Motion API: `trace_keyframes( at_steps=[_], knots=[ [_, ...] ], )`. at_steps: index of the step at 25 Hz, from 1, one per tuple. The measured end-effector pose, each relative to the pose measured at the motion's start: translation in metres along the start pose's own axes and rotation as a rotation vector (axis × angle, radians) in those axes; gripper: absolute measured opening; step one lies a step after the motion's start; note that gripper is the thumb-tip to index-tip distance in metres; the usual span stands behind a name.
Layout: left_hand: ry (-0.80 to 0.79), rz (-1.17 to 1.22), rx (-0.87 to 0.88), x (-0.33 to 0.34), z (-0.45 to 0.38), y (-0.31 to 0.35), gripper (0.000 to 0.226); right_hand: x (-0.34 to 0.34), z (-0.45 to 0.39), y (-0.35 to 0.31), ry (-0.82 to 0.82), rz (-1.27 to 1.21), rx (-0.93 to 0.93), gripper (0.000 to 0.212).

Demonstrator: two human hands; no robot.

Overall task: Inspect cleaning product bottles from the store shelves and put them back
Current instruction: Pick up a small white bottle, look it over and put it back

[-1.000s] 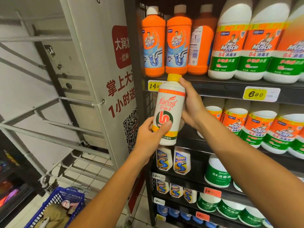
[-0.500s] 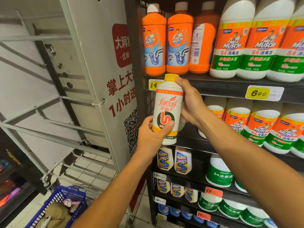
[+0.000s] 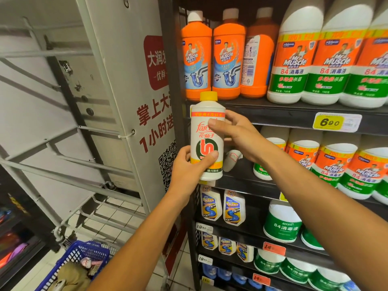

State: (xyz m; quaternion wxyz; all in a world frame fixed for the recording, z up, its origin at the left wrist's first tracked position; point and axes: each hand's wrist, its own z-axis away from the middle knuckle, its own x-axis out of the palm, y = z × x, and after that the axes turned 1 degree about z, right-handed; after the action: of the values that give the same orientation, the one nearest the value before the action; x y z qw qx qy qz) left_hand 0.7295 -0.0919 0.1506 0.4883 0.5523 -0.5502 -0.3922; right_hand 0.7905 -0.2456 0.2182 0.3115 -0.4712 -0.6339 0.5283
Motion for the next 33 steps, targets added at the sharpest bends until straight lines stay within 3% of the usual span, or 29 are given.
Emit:
trace_keyframes(
  at_steps=[4, 9, 12, 20, 25, 28, 30, 33],
  knots=[
    [-0.175, -0.159, 0.052, -0.018, -0.010, 0.001, 0.074, -0.005, 0.005, -0.004, -0.032, 0.002, -0.122, 0.064],
    [-0.101, -0.310, 0.381, -0.023, -0.031, 0.018, 0.074, 0.006, 0.027, -0.019, -0.102, 0.331, -0.398, 0.089],
    [-0.010, -0.335, 0.503, -0.018, -0.039, 0.042, 0.056, 0.011, 0.033, -0.031, -0.095, 0.431, -0.584, 0.085],
    [0.064, -0.324, 0.676, -0.012, -0.053, 0.064, 0.055, 0.009, 0.031, -0.044, -0.043, 0.483, -0.767, 0.083],
    [0.033, -0.357, 0.584, -0.014, -0.051, 0.058, 0.060, 0.009, 0.037, -0.046, -0.035, 0.472, -0.739, 0.085],
    [-0.181, -0.441, 0.550, -0.025, -0.047, 0.063, 0.075, 0.005, 0.037, -0.052, 0.011, 0.357, -0.668, 0.086],
    [-0.312, -0.388, 0.445, -0.028, -0.034, 0.065, 0.073, 0.004, 0.035, -0.058, 0.022, 0.227, -0.573, 0.077],
    [-0.324, -0.191, 0.235, -0.014, -0.010, 0.061, 0.065, 0.010, 0.029, -0.060, 0.092, -0.023, -0.419, 0.053]
  ],
)
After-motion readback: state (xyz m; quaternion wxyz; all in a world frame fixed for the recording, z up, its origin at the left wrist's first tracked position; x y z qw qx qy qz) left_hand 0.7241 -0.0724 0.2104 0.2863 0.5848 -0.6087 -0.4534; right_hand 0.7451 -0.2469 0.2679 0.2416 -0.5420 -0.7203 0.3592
